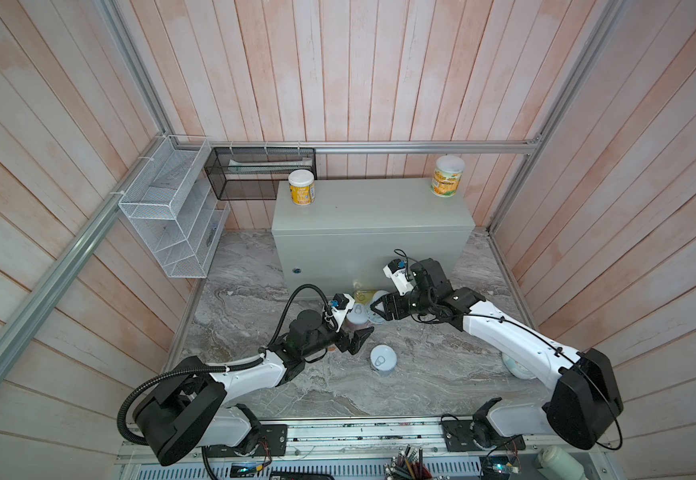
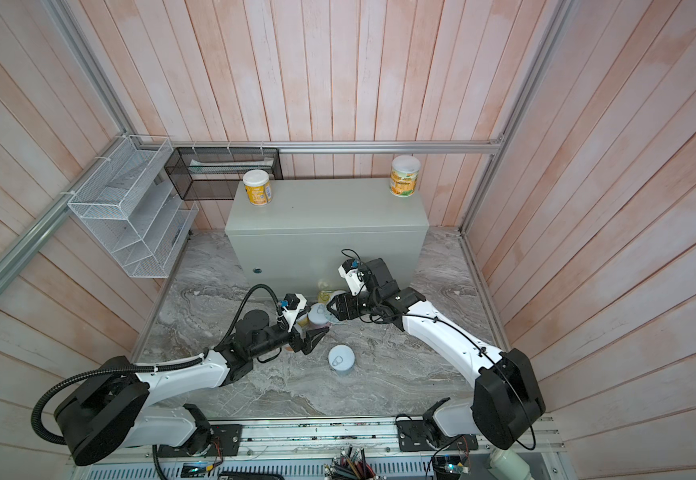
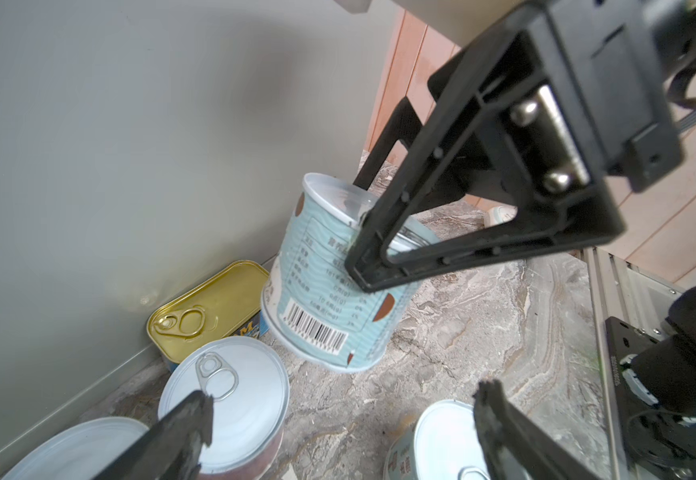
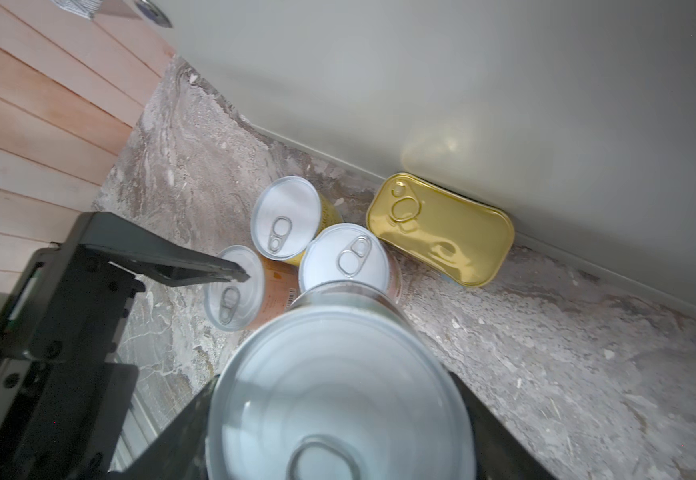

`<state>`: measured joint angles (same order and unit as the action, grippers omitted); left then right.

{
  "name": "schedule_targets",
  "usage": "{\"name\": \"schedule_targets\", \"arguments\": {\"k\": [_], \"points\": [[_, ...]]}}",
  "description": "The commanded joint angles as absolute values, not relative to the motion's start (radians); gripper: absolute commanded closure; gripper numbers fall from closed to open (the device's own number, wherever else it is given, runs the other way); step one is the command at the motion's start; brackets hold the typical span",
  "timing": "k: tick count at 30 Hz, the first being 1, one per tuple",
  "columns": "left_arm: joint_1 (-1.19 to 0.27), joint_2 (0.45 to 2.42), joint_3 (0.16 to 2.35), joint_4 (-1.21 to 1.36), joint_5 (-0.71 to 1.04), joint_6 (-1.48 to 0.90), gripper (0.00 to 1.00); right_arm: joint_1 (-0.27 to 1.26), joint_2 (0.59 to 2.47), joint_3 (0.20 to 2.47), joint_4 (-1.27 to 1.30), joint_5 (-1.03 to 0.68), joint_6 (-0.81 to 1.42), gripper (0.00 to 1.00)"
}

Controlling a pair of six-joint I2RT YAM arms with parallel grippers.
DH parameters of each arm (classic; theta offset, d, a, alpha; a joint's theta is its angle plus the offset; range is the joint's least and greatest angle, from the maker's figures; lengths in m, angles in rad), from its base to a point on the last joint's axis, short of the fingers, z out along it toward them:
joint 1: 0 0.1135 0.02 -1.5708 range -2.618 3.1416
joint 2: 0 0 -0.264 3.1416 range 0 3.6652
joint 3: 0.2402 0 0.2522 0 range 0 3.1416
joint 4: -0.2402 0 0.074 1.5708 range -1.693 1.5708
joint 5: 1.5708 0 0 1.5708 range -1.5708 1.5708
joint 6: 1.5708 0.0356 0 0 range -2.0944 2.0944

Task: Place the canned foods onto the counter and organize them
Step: 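Lift the white-lidded can and move it toward the left gripper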

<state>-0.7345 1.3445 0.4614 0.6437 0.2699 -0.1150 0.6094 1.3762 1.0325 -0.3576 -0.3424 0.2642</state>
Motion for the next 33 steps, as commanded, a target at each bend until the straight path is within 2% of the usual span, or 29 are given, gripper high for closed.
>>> {"name": "schedule_targets", "arguments": {"k": [1, 10, 23, 33], "points": [[-0.739, 1.335, 0.457, 0.663, 0.291, -0.088, 0.00, 0.634, 1.374, 1.070, -0.330, -0.395, 0.242, 0.42], [-0.742, 1.335, 0.459, 0.664, 0.301, -0.088, 0.00, 0.695, 1.392, 1.106, -0.348, -0.425, 0.214, 0.43], [-0.744, 1.351, 0.454, 0.684, 0.303, -0.092, 0.00, 0.695, 1.393, 1.108, -0.338, -0.602, 0.211, 0.43], [-0.743, 1.339, 0.446, 0.694, 0.300, -0.094, 0.00, 0.695, 1.423, 1.121, -0.374, -0.650, 0.180, 0.44]]}}
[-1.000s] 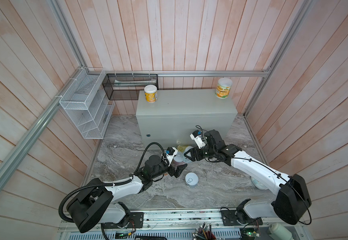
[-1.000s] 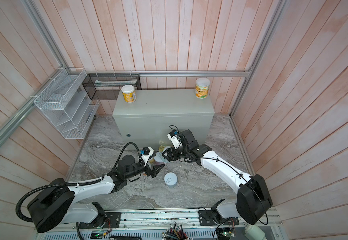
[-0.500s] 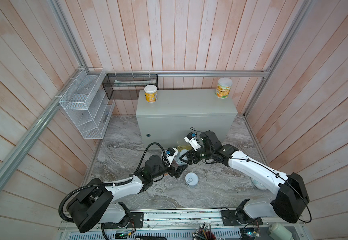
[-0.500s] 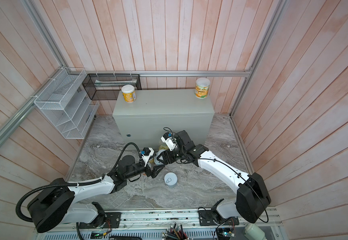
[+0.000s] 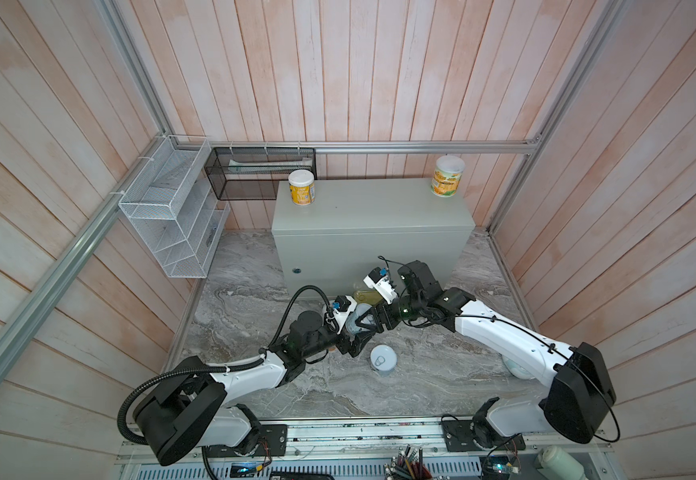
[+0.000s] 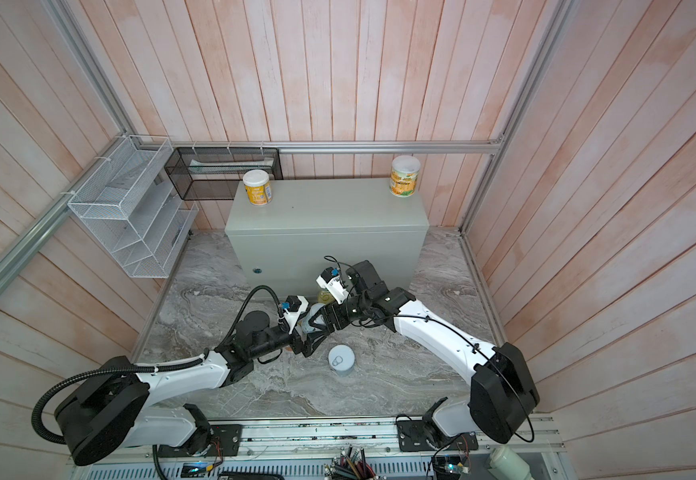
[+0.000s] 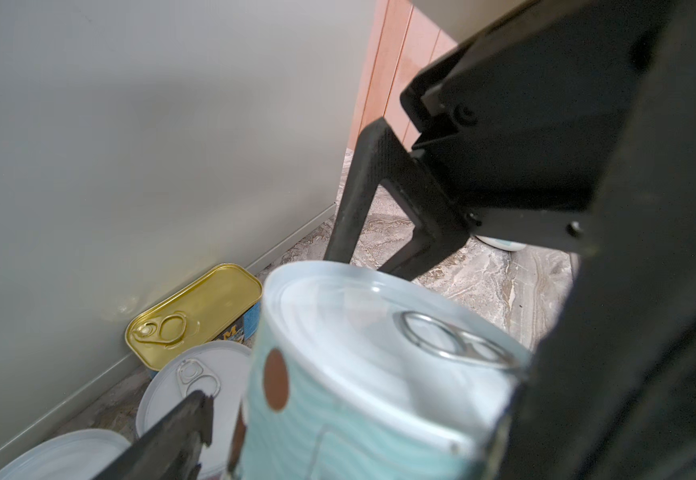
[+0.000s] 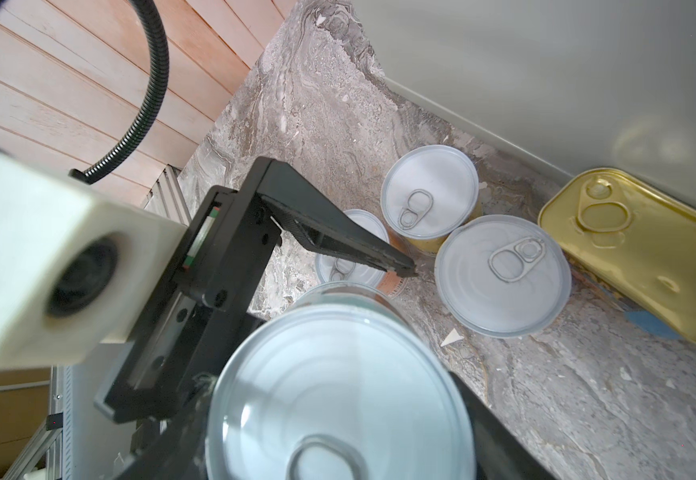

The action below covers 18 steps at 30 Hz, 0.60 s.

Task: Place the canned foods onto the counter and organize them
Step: 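Lift the white-lidded can and move it toward the left gripper, then hold the can with the right gripper between the left gripper's fingers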

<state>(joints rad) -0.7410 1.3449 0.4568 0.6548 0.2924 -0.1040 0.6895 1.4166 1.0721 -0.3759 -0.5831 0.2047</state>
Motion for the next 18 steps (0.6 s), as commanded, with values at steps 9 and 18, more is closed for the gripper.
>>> {"name": "schedule_targets", "arguments": {"k": [9, 18], "points": [[-0.744, 1.334, 0.440, 0.701, 0.299, -0.097, 0.00, 0.696, 1.431, 1.121, -0.370, -0.678, 0.179, 0.45], [-0.744, 1.350, 0.446, 0.702, 0.313, -0.097, 0.15, 0.698, 1.433, 1.117, -0.366, -0.690, 0.195, 0.45]]}}
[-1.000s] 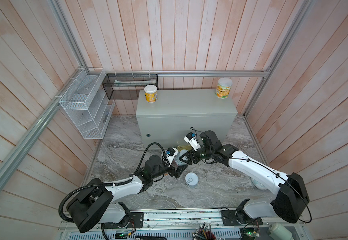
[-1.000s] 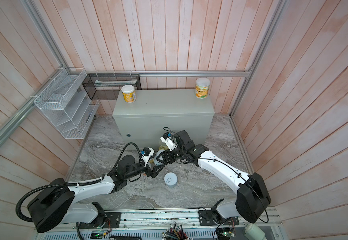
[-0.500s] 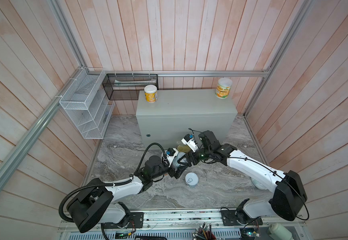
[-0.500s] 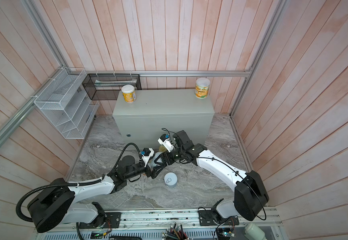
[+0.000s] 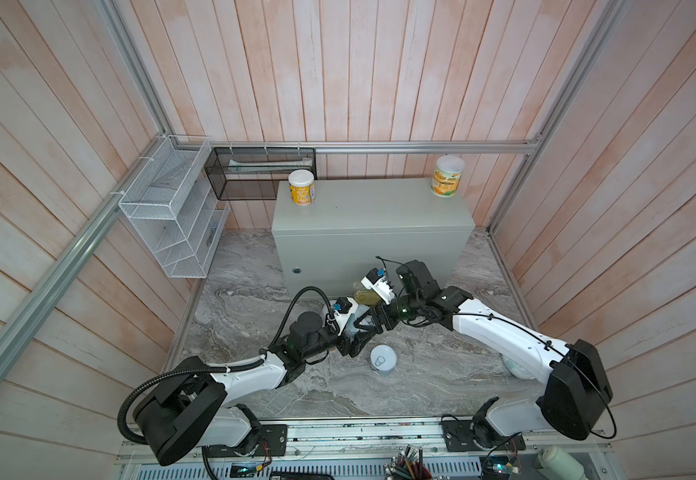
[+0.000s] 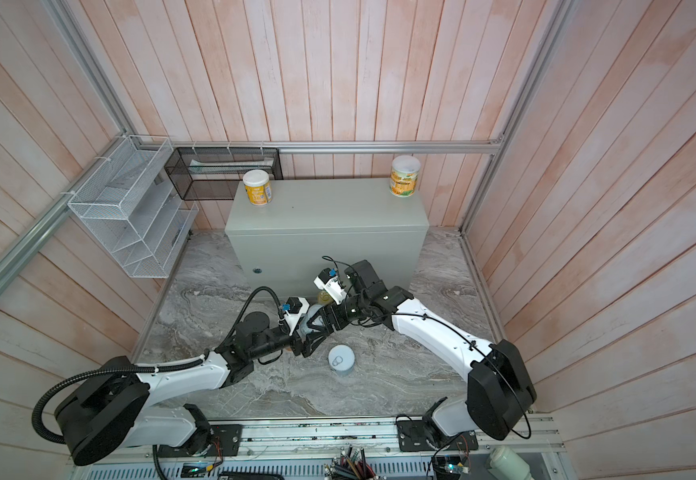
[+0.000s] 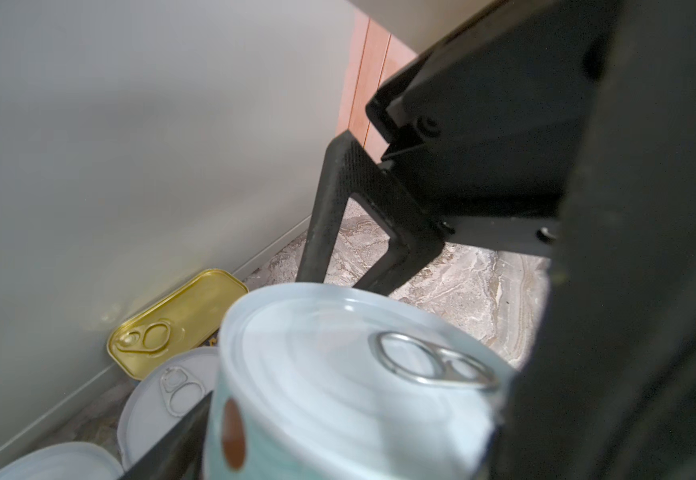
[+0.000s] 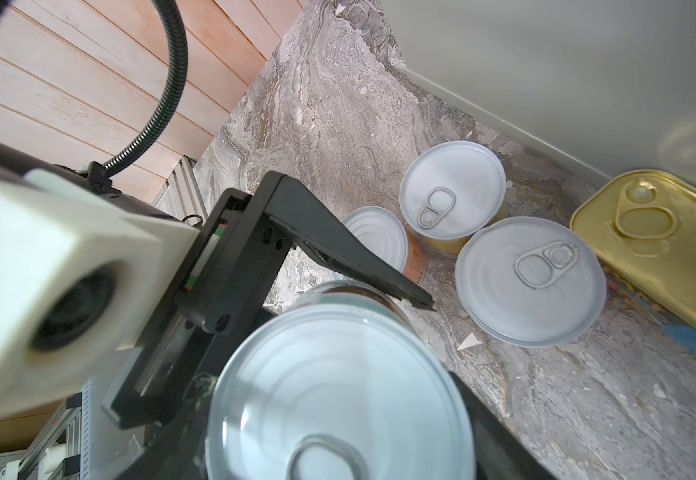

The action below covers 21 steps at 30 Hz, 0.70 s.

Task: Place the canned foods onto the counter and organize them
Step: 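Hold the can with the right gripper between the left gripper's fingers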

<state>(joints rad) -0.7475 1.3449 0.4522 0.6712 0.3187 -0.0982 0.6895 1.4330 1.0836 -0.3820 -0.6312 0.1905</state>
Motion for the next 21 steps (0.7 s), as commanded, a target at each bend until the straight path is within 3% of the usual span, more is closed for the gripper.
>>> {"name": "schedule_targets", "arguments": {"k": [1, 13, 21], "points": [[-0.745, 1.351, 0.447, 0.701, 0.314, -0.098, 0.17, 0.697, 1.434, 1.115, -0.365, -0.690, 0.195, 0.45], [-0.744, 1.351, 0.447, 0.709, 0.307, -0.115, 0.32, 0.698, 1.440, 1.103, -0.376, -0.681, 0.195, 0.45], [-0.742, 1.352, 0.445, 0.719, 0.296, -0.139, 0.38, 0.698, 1.439, 1.104, -0.394, -0.673, 0.191, 0.37]]}}
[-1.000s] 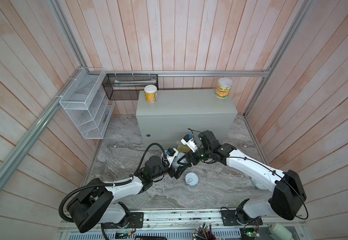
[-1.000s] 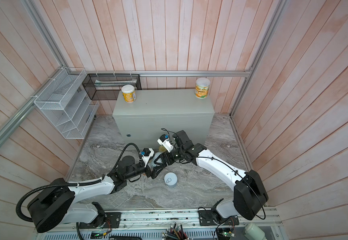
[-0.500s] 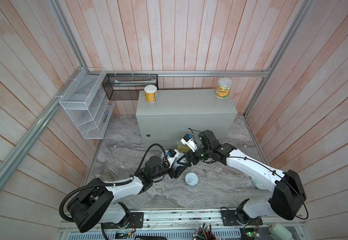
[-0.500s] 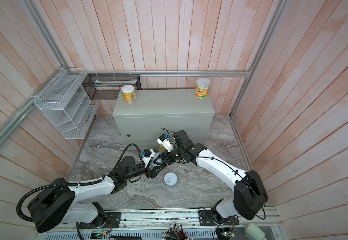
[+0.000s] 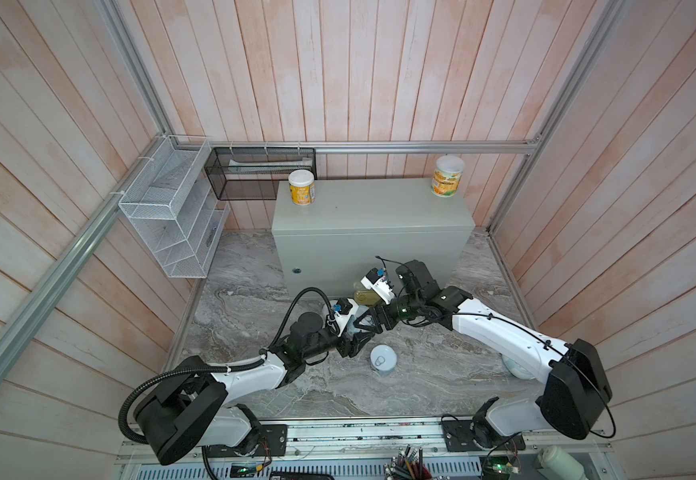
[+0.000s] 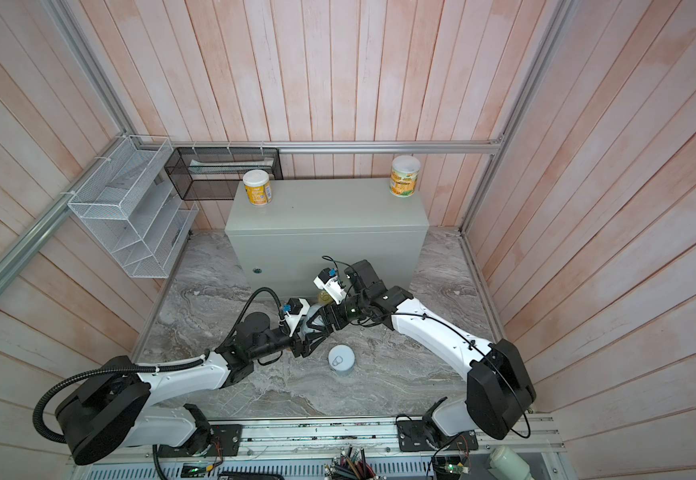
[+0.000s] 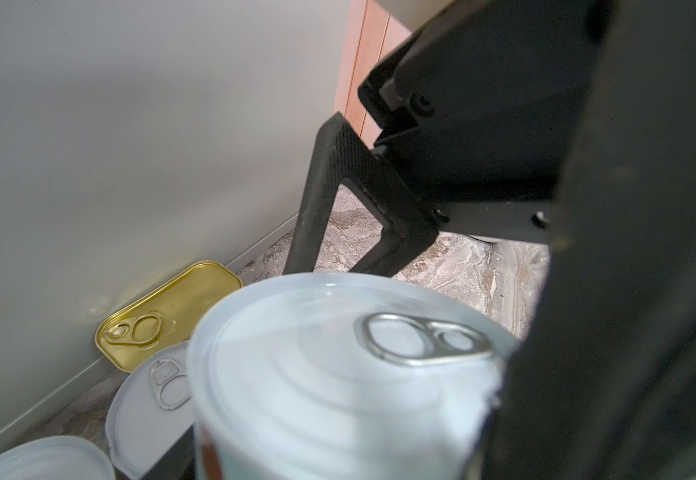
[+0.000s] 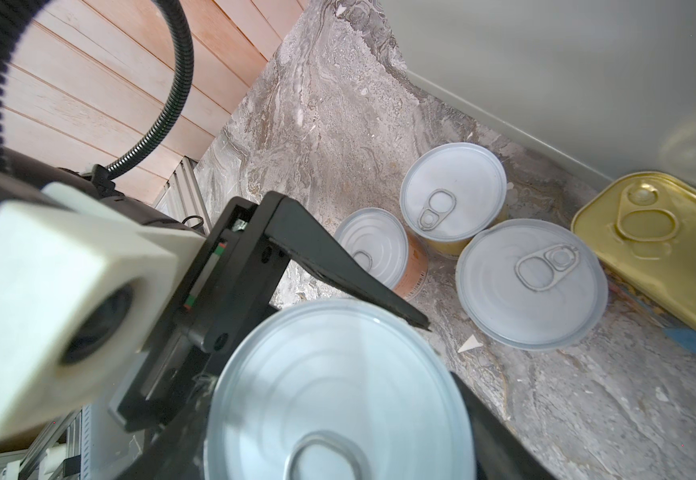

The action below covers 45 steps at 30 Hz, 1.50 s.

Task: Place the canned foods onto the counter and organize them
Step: 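Hold the can with the right gripper between the left gripper's fingers, then close the left gripper on the can while the right gripper opens and withdraws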

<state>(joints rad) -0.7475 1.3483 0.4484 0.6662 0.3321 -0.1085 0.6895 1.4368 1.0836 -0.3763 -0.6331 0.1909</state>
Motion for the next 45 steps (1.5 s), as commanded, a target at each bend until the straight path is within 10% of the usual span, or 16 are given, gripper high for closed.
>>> {"name": "schedule_targets", "arguments": {"k": [1, 45], "points": [[-0.741, 1.351, 0.445, 0.722, 0.298, -0.141, 0.38, 0.698, 1.437, 1.104, -0.394, -0.672, 0.190, 0.36], [-0.739, 1.343, 0.451, 0.693, 0.243, -0.152, 0.45, 0.533, 1.206, 0.817, -0.085, -0.683, 0.323, 0.14]]}}
